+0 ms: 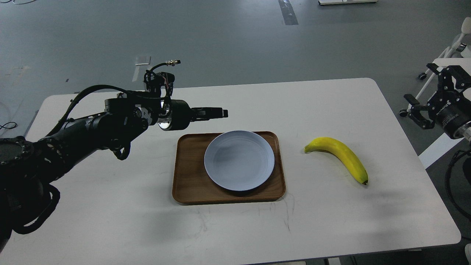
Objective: Place banana on plate with both arms
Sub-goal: 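Release the plate and lift the left gripper away from the tray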
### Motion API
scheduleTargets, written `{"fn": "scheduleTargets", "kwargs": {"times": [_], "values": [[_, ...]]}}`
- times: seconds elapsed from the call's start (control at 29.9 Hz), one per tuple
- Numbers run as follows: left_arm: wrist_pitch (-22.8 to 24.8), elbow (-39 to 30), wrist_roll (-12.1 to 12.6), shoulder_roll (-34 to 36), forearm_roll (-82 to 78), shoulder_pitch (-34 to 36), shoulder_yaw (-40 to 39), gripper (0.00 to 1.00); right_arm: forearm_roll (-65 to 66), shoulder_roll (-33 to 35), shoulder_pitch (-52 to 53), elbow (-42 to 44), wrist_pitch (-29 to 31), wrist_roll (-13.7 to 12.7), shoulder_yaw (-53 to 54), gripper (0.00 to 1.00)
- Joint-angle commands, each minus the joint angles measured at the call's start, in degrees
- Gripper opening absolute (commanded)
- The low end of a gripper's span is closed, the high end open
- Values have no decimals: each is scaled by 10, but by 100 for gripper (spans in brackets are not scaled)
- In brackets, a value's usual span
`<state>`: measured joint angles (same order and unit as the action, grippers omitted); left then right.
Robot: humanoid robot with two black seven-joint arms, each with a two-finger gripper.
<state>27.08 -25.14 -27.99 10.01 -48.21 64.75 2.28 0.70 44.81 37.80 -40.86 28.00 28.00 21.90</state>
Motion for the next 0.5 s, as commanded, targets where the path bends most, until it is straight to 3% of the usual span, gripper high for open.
{"fn": "scheduleTargets", "kwargs": {"times": [0.0,0.2,0.47], "values": [[9,0,0,44,285,2,-3,98,0,-5,0,0,0,0,-1,100],[9,-7,0,129,425,-53,-24,98,2,-13,0,-1,0,0,-7,100],[9,-13,0,189,439,-200,-226,98,85,-19,10,-24,0,0,-45,100]]}}
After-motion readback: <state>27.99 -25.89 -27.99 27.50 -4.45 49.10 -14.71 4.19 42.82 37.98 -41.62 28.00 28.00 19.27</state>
